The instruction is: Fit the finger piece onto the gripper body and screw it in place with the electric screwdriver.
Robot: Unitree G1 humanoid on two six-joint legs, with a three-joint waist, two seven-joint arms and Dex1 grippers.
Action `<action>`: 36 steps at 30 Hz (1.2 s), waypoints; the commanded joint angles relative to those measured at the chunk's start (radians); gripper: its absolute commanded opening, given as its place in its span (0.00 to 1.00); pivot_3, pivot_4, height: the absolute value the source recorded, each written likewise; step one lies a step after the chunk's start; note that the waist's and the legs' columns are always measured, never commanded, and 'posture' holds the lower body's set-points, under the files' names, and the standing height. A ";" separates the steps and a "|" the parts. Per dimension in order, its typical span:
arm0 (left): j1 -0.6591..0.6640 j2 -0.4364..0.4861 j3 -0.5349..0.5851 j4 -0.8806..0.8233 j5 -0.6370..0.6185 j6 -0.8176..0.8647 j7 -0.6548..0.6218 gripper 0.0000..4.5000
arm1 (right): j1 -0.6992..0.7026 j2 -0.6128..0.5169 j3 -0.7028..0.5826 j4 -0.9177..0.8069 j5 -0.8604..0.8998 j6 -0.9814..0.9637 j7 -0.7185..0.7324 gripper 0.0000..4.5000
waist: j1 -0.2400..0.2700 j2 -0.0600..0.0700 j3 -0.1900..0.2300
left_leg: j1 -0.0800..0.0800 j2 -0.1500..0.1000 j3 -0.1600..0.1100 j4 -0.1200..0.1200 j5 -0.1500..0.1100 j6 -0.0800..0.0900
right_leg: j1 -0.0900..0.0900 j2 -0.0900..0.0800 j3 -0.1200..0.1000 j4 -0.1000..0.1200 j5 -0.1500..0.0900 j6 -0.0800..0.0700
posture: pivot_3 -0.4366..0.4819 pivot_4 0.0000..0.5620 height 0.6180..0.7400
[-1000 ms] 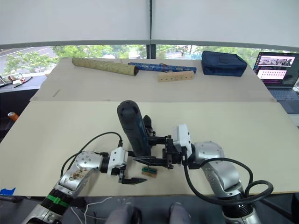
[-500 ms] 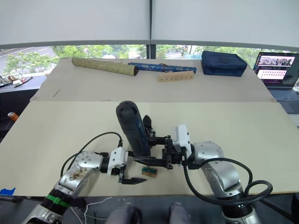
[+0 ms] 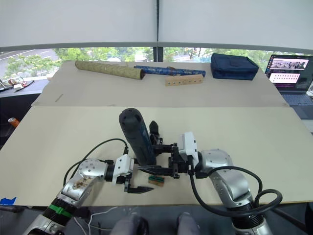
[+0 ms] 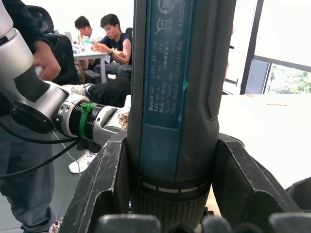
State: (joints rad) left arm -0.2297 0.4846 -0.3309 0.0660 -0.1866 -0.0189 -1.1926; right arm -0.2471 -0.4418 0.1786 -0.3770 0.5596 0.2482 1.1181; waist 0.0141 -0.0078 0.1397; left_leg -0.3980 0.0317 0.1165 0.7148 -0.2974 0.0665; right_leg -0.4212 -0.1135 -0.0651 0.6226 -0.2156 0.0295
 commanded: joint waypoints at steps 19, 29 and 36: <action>0.032 0.012 -0.026 0.046 0.025 0.024 -0.004 0.99 | 0.022 -0.015 0.005 -0.006 -0.021 -0.059 0.015 0.43 | -0.001 0.000 -0.001 | 0.001 0.000 0.000 0.000 0.000 0.000 | 0.001 0.000 0.000 0.000 0.000 0.000 | 0.48 0.27 1.00; 0.053 0.018 0.001 0.009 -0.012 0.021 -0.012 0.99 | -0.001 -0.009 -0.012 -0.036 0.008 -0.058 0.011 0.43 | -0.003 0.000 -0.001 | 0.001 0.000 0.000 0.000 0.000 0.000 | 0.000 0.000 0.000 0.000 0.000 0.000 | 0.48 0.27 1.00; 0.081 0.008 0.057 -0.049 -0.080 0.038 0.000 0.99 | -0.017 -0.009 -0.014 -0.065 0.033 -0.039 0.004 0.43 | -0.006 0.000 -0.001 | 0.000 0.001 0.000 -0.001 0.001 -0.001 | -0.001 0.001 0.000 0.000 0.000 0.000 | 0.48 0.27 1.00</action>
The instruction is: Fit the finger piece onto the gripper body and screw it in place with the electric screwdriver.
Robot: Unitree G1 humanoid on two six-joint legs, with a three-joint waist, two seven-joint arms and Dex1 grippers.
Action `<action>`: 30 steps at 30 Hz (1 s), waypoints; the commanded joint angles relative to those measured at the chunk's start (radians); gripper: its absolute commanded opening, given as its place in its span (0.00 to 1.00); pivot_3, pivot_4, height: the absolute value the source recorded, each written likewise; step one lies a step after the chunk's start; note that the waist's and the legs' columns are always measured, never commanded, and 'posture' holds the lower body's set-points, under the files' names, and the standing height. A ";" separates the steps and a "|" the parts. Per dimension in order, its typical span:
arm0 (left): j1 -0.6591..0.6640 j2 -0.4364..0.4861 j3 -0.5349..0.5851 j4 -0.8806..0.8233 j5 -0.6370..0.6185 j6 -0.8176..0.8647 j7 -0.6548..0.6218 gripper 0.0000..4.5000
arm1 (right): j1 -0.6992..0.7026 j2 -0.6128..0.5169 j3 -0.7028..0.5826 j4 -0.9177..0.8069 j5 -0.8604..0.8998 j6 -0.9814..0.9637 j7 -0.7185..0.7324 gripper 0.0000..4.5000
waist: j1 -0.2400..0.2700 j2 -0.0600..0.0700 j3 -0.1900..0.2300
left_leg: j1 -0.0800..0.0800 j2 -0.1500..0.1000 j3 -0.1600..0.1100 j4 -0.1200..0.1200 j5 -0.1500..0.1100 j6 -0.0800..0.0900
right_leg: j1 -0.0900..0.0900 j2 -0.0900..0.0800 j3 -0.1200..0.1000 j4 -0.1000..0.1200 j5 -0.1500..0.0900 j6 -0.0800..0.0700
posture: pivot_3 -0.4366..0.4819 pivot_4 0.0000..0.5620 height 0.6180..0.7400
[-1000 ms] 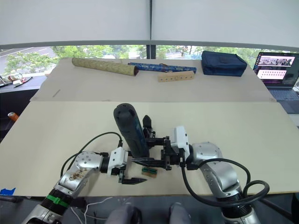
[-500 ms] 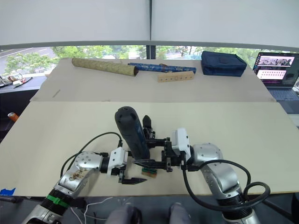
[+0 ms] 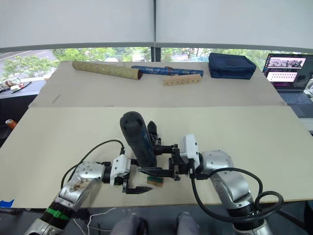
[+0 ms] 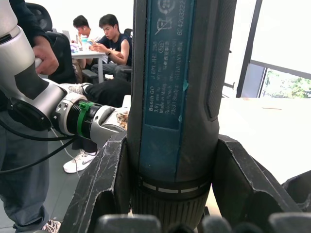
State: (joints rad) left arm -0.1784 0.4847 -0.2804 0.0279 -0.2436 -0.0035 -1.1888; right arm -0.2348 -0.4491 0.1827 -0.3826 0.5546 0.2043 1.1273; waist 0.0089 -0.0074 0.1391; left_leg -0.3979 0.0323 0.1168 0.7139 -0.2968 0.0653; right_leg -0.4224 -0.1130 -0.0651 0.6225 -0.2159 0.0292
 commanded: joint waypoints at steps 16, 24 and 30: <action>0.061 0.076 0.143 -0.183 -0.193 0.075 -0.031 0.99 | -0.090 -0.027 -0.083 -0.141 0.162 0.093 -0.066 0.43 | 0.003 -0.001 0.001 | -0.003 0.000 0.000 0.000 0.002 -0.004 | -0.001 -0.001 -0.001 -0.001 0.000 0.000 | 0.48 0.27 1.00; 0.063 0.168 0.265 -0.277 -0.310 0.164 -0.041 0.99 | -0.145 -0.059 -0.155 -0.201 0.273 0.177 -0.135 0.43 | 0.002 -0.002 0.002 | -0.002 0.000 0.000 0.000 0.002 -0.004 | -0.002 0.000 -0.001 0.000 0.000 0.000 | 0.48 0.27 1.00; 0.047 0.212 0.367 -0.311 -0.420 0.265 -0.022 0.99 | -0.209 -0.080 -0.207 -0.221 0.358 0.235 -0.191 0.43 | 0.002 -0.002 0.003 | -0.003 0.000 0.000 0.000 0.003 -0.005 | -0.002 0.000 -0.001 0.000 0.000 0.000 | 0.48 0.27 1.00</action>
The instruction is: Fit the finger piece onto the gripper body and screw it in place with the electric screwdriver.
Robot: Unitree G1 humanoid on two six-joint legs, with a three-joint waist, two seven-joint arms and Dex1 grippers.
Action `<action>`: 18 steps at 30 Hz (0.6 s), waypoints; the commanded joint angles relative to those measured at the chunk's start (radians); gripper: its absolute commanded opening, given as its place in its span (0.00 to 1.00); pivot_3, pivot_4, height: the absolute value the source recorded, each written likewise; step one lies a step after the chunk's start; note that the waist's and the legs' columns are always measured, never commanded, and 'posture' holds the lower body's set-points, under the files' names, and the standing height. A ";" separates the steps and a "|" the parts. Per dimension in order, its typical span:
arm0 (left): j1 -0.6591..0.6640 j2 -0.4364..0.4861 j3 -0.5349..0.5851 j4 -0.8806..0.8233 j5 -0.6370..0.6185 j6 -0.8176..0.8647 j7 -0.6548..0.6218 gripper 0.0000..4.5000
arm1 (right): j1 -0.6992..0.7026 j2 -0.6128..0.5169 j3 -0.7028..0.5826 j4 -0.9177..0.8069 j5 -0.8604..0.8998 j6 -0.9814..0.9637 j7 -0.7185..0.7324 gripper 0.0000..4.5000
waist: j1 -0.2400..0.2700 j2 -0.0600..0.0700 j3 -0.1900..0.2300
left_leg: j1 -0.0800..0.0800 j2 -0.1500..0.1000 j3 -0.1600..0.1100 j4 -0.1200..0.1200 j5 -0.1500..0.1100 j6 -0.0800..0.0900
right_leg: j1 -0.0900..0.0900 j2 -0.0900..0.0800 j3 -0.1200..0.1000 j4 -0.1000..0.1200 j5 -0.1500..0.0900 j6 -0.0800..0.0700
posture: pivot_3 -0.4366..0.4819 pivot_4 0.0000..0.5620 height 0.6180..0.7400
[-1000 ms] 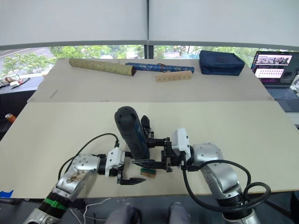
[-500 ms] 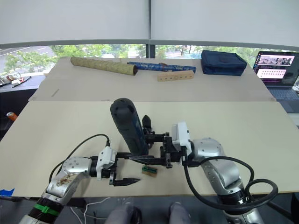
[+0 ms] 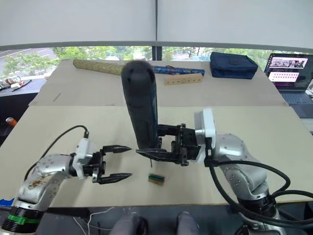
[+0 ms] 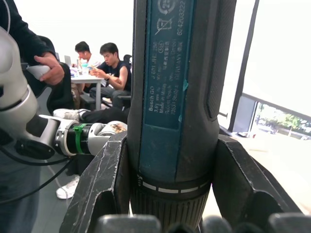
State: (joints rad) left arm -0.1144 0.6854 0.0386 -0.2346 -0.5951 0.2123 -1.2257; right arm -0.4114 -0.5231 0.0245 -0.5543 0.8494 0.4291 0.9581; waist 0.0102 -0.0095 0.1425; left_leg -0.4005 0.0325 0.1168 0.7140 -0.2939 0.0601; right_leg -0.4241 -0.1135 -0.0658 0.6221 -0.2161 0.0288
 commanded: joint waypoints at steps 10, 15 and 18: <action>-0.061 0.051 0.142 -0.010 -0.088 0.107 0.055 0.99 | -0.149 -0.023 -0.101 -0.020 0.143 0.062 -0.073 0.43 | -0.001 -0.001 0.001 | 0.000 0.000 0.000 0.000 0.001 -0.001 | 0.000 0.001 0.000 0.000 0.000 0.000 | 0.48 0.27 1.00; -0.060 0.047 0.147 -0.005 -0.083 0.096 0.051 0.99 | -0.193 -0.015 -0.098 0.004 0.150 0.070 -0.083 0.43 | 0.000 -0.001 0.001 | 0.000 0.000 0.001 0.000 0.001 -0.002 | 0.000 0.001 0.000 0.000 0.000 0.000 | 0.48 0.27 1.00; -0.054 0.043 0.145 -0.005 -0.078 0.089 0.053 0.99 | -0.221 -0.005 -0.093 0.022 0.153 0.076 -0.090 0.43 | 0.000 -0.001 0.001 | -0.001 0.000 0.001 0.000 0.001 -0.002 | 0.000 0.001 0.000 0.000 0.000 0.000 | 0.48 0.27 1.00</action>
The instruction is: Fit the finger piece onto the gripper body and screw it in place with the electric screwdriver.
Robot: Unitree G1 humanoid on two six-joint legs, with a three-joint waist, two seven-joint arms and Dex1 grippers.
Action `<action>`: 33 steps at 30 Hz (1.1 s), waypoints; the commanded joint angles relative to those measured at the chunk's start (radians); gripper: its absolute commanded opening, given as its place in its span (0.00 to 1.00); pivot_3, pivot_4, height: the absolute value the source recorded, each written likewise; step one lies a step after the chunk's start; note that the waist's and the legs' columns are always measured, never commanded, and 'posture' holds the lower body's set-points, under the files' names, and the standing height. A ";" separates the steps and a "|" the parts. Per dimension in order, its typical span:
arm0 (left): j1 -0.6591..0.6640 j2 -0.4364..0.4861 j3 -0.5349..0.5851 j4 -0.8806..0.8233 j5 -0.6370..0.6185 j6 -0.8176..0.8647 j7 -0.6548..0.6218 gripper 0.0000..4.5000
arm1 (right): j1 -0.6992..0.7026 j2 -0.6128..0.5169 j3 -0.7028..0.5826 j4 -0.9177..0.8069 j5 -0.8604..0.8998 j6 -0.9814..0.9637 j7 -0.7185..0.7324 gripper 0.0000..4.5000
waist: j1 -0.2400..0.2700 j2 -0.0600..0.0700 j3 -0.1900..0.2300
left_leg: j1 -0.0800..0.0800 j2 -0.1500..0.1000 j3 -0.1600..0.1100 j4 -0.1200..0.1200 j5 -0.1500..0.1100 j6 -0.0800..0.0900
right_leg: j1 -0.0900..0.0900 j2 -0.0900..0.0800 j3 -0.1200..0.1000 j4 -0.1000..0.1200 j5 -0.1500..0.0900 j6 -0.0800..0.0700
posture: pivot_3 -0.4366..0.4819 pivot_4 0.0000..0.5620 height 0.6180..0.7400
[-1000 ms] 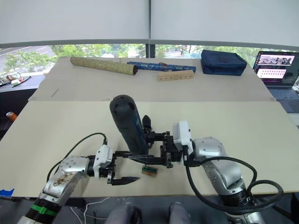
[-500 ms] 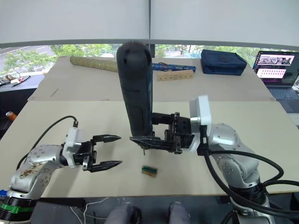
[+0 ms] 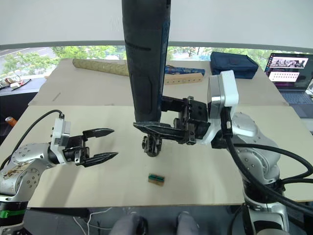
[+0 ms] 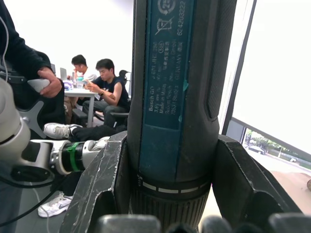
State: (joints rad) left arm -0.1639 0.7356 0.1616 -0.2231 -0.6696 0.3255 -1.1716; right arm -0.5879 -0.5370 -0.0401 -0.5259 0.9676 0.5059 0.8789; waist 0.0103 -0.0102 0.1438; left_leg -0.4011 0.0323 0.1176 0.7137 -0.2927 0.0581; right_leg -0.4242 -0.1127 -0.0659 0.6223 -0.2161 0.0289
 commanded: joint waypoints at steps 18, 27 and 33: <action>-0.009 -0.158 -0.185 0.086 0.295 -0.161 0.150 0.99 | -0.082 0.026 -0.016 0.011 0.034 0.026 0.016 0.43 | 0.001 0.000 0.000 | -0.001 0.000 0.000 0.000 0.000 0.000 | 0.000 0.000 0.000 0.001 0.000 0.000 | 0.48 0.27 1.00; -0.076 -0.303 -0.325 0.183 0.440 -0.173 0.271 0.99 | -0.089 0.011 -0.020 0.011 0.035 0.050 0.016 0.43 | 0.001 0.000 0.000 | -0.002 0.000 0.000 0.000 0.000 0.001 | 0.000 0.000 0.000 0.002 0.000 0.000 | 0.48 0.27 1.00; -0.114 -0.371 -0.377 0.270 0.512 -0.205 0.327 0.99 | -0.081 0.001 -0.032 -0.001 0.035 0.063 0.007 0.43 | 0.002 0.000 0.000 | -0.002 0.000 0.000 0.000 0.000 0.001 | 0.000 0.000 -0.001 0.002 0.000 0.000 | 0.48 0.27 1.00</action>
State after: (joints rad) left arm -0.2606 0.3717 -0.2071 0.0465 -0.1748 0.1450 -0.8625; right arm -0.6533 -0.5315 -0.0319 -0.4910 0.9682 0.5750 0.8907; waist 0.0122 -0.0105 0.1440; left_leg -0.4034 0.0319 0.1173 0.7137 -0.2932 0.0595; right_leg -0.4246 -0.1128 -0.0667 0.6241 -0.2158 0.0292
